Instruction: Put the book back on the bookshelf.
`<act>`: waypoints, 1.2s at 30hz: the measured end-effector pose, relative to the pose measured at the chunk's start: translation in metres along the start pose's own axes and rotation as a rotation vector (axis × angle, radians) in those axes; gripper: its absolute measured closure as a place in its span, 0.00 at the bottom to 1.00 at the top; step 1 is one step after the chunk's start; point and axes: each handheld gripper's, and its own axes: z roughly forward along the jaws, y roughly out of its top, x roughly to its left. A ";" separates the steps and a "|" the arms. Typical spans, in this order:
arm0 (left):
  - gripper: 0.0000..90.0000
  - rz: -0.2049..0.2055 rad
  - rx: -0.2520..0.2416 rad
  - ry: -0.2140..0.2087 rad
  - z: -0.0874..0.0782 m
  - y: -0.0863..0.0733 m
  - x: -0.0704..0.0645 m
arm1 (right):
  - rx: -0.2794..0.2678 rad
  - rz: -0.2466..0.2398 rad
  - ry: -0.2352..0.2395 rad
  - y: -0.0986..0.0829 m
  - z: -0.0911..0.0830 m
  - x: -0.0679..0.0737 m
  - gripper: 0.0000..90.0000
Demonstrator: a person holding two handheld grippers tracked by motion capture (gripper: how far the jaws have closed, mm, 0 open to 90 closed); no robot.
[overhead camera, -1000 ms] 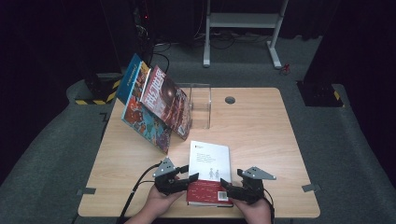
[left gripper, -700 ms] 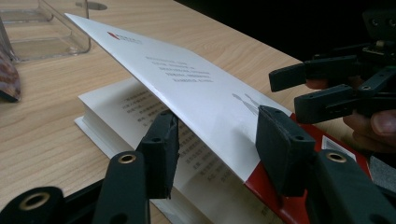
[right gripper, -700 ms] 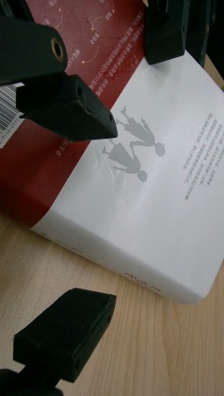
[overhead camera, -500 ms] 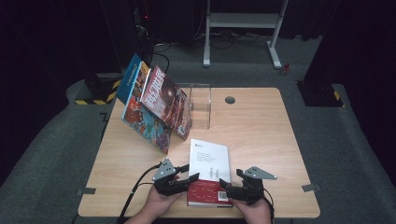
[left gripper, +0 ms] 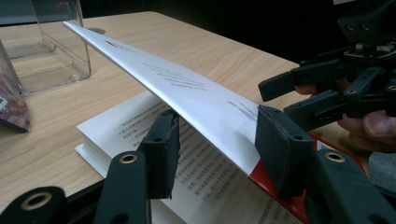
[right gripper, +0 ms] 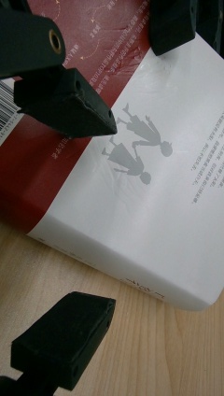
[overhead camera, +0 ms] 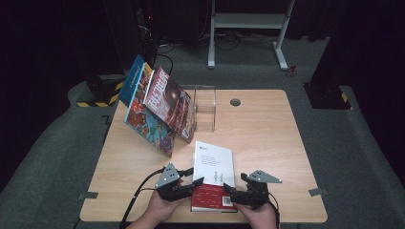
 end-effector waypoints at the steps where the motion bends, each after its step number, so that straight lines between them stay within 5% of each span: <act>1: 0.56 0.007 -0.002 0.001 0.000 0.000 -0.001 | -0.001 -0.003 0.001 0.000 0.000 0.000 0.16; 15: 0.57 0.101 -0.037 -0.007 -0.004 -0.001 -0.002 | -0.003 -0.003 0.011 0.000 0.000 0.000 0.16; 29: 0.58 0.100 -0.058 -0.028 -0.003 -0.005 0.001 | 0.000 0.003 0.026 0.000 0.001 0.001 0.15; 36: 0.58 0.142 -0.085 -0.033 -0.005 -0.006 -0.001 | -0.006 0.017 0.049 0.000 0.001 -0.001 0.12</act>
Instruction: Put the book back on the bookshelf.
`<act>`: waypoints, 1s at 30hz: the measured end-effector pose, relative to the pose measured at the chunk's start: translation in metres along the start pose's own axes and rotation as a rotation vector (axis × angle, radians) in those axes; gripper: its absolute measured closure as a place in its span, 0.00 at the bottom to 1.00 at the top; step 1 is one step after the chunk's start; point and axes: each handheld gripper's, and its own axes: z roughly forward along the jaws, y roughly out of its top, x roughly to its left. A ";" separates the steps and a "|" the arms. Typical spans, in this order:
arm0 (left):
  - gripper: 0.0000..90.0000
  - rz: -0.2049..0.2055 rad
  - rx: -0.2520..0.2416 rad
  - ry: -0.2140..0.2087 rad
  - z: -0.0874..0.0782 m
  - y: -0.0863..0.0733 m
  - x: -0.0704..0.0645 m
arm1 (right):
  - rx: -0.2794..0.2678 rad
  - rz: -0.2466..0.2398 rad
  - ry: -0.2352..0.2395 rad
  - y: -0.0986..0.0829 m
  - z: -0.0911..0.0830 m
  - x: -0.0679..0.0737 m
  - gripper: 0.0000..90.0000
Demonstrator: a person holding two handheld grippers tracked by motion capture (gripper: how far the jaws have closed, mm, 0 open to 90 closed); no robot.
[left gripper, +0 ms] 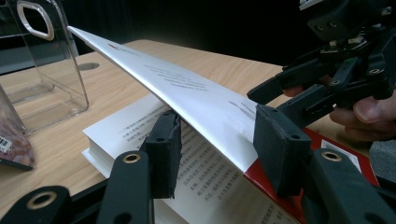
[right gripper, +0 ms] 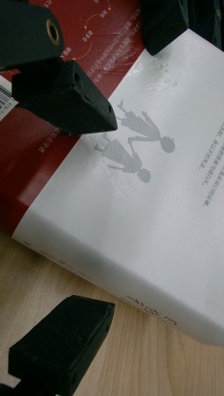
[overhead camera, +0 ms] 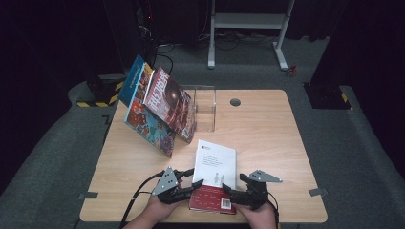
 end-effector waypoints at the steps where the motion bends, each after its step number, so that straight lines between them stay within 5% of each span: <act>1: 0.58 0.006 -0.006 0.001 0.000 0.000 0.000 | 0.001 0.006 -0.001 0.000 0.000 0.000 0.12; 12: 0.58 0.081 -0.043 -0.003 -0.004 -0.001 -0.005 | -0.015 0.018 0.045 0.000 0.000 -0.003 0.10; 28: 0.58 0.093 -0.048 -0.006 -0.005 0.000 -0.004 | -0.011 0.092 0.123 -0.003 0.005 -0.011 0.09; 30: 0.58 0.118 -0.055 -0.003 -0.006 0.001 -0.006 | -0.013 0.118 0.146 -0.002 0.006 -0.014 0.09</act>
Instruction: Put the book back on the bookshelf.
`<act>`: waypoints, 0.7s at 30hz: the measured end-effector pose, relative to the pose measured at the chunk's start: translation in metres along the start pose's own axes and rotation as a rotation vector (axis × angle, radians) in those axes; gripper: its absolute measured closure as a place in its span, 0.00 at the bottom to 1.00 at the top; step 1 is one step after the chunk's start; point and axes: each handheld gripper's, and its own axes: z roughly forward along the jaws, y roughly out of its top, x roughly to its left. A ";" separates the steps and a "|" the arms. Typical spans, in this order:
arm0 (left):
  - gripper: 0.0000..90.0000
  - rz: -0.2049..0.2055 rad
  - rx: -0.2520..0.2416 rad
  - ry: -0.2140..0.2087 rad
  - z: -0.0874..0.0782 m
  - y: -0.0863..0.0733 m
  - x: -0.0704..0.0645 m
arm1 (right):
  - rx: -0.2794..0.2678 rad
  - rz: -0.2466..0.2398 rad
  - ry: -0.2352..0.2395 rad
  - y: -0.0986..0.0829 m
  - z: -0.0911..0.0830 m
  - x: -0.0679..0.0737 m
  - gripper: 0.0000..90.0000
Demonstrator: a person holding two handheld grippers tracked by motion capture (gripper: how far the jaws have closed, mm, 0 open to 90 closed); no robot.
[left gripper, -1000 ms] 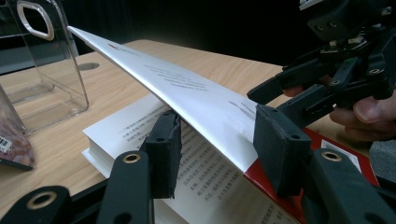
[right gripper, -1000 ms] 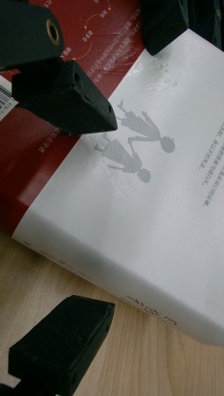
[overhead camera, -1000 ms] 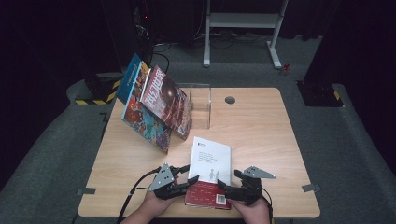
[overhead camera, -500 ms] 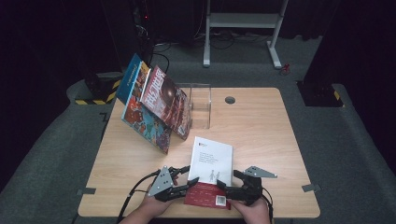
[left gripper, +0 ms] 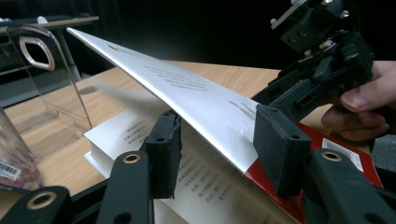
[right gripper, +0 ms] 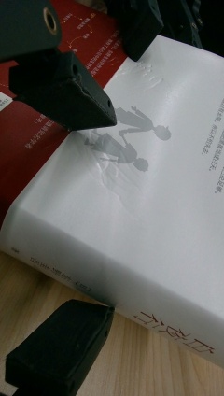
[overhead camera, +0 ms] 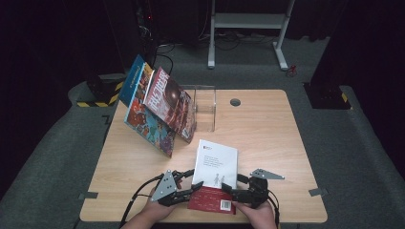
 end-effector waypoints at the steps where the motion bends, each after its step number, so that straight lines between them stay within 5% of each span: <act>1: 0.58 0.000 0.000 0.000 0.000 0.000 0.000 | 0.000 0.000 0.000 0.000 0.000 0.000 0.09; 14: 0.58 0.036 -0.021 0.003 -0.002 0.002 -0.004 | -0.016 0.036 0.065 0.002 0.000 -0.009 0.09; 21: 0.58 0.043 -0.027 0.003 -0.003 0.002 -0.004 | -0.002 0.098 0.135 0.001 0.004 -0.016 0.09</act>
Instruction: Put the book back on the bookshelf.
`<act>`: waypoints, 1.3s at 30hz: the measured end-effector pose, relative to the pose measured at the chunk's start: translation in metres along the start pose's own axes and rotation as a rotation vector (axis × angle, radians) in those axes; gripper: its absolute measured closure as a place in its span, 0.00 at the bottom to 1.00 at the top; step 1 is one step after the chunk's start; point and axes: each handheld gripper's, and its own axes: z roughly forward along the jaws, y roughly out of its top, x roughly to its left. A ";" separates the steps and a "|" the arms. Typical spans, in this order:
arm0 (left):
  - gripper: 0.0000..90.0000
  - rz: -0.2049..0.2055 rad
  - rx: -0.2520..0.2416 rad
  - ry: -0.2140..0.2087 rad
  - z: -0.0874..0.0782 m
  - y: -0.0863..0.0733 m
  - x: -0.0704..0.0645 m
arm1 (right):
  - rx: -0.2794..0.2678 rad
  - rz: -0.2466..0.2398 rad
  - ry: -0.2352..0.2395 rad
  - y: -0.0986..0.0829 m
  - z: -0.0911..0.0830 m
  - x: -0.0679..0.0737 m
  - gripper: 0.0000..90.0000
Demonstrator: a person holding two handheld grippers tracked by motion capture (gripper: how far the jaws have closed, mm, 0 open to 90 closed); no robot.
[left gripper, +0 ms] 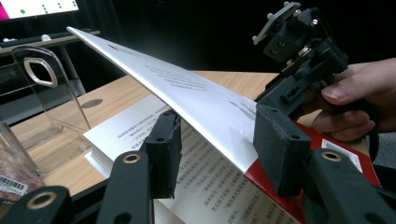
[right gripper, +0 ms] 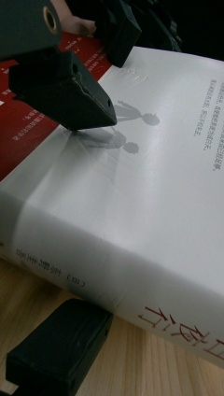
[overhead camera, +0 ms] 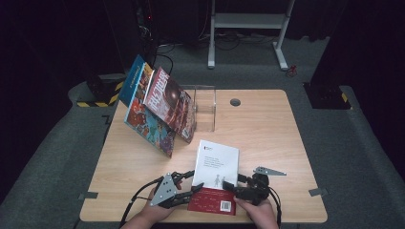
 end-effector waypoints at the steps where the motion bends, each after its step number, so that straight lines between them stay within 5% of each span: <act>1: 0.58 -0.001 -0.001 0.000 0.000 0.000 0.000 | -0.002 0.004 0.008 0.000 0.001 0.000 0.09; 18: 0.58 -0.017 0.000 -0.005 0.001 -0.001 0.002 | 0.026 0.052 0.069 0.002 0.006 -0.006 0.10; 23: 0.58 -0.037 0.013 -0.010 0.002 -0.004 0.004 | 0.072 0.078 0.059 0.007 0.004 -0.005 0.15; 39: 0.58 -0.140 0.087 -0.009 0.008 -0.009 0.013 | 0.048 0.016 -0.003 0.008 -0.002 0.001 0.24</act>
